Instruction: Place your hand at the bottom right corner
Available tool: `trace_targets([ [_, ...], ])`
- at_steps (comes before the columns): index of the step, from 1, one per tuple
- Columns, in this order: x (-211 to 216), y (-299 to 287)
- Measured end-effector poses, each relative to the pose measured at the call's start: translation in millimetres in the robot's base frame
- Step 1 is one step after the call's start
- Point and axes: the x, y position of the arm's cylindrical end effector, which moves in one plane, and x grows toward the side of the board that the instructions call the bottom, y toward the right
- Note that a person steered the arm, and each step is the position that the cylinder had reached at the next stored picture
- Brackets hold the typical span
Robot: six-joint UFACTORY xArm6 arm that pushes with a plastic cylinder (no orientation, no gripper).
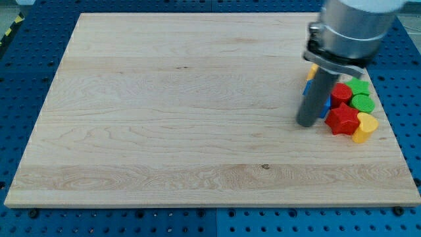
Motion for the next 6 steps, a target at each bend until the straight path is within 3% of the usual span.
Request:
trace_targets([
  [2, -87.1, -44.9],
  [3, -90.4, -45.5],
  [4, -60.1, -57.2],
  [6, 75.7, -19.7],
])
